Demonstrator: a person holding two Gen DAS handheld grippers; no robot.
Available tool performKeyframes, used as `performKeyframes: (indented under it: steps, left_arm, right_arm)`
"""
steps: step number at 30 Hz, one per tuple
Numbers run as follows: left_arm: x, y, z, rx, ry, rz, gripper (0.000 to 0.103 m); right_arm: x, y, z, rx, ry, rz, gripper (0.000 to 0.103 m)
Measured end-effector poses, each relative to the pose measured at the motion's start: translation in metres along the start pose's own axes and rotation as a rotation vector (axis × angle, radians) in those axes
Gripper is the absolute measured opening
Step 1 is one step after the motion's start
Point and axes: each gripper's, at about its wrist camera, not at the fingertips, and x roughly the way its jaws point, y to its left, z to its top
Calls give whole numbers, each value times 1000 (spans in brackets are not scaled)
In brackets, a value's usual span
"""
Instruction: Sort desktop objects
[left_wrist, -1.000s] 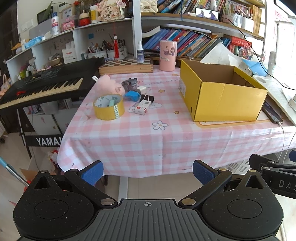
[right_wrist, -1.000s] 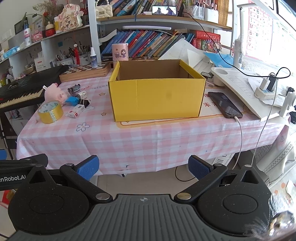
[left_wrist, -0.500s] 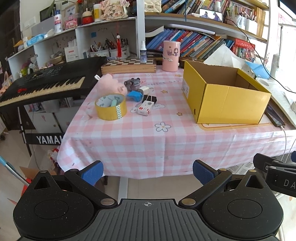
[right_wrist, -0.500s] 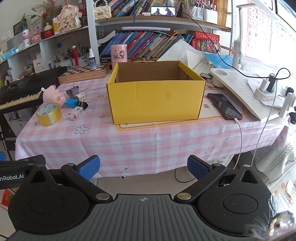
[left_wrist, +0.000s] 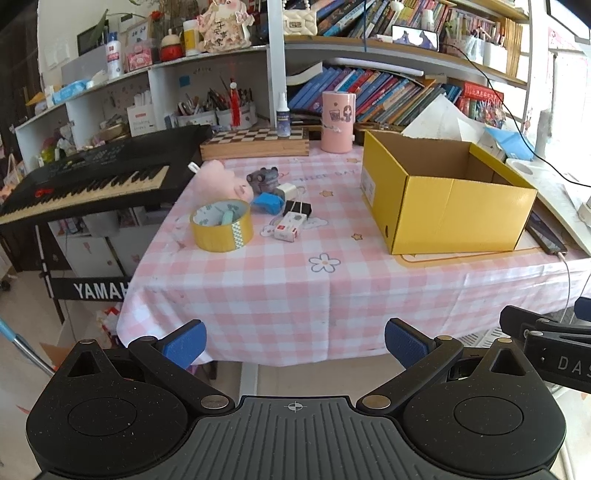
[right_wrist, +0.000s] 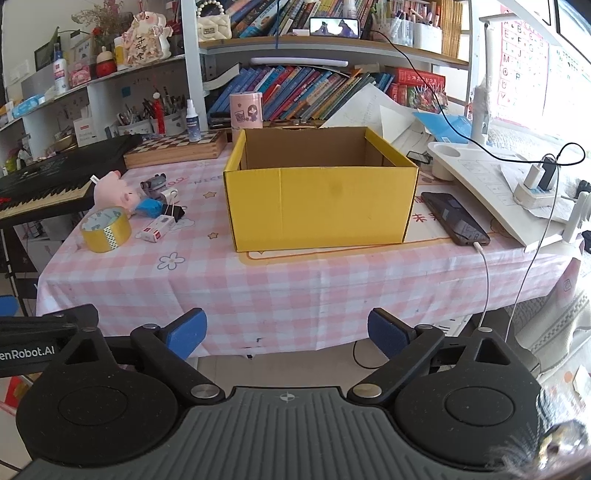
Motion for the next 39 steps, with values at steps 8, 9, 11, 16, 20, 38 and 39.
performKeyframes:
  steps: [8, 9, 11, 16, 20, 38, 39]
  left_arm:
    - [-4, 3, -1, -3, -14, -11, 103]
    - [-3, 4, -1, -5, -9, -8, 103]
    - [-4, 6, -2, -12, -8, -6, 103]
    - [-6, 12, -3, -26, -9, -6, 103]
    - [-6, 14, -5, -31, -10, -8, 103]
    - [-12, 15, -7, -9, -36, 14, 103]
    - [-12, 16, -7, -10, -35, 13, 103]
  right_arm:
    - [-3, 4, -2, -4, -11, 11, 94]
    - [-4, 5, -2, -4, -13, 13, 93]
    - [-5, 7, -2, -5, -13, 15, 90]
    - [-8, 12, -4, -12, -22, 27, 85]
    - [-11, 16, -4, -20, -31, 30, 84]
    - [-19, 24, -5, -44, -54, 21, 85]
    - [-19, 24, -5, -44, -56, 20, 85]
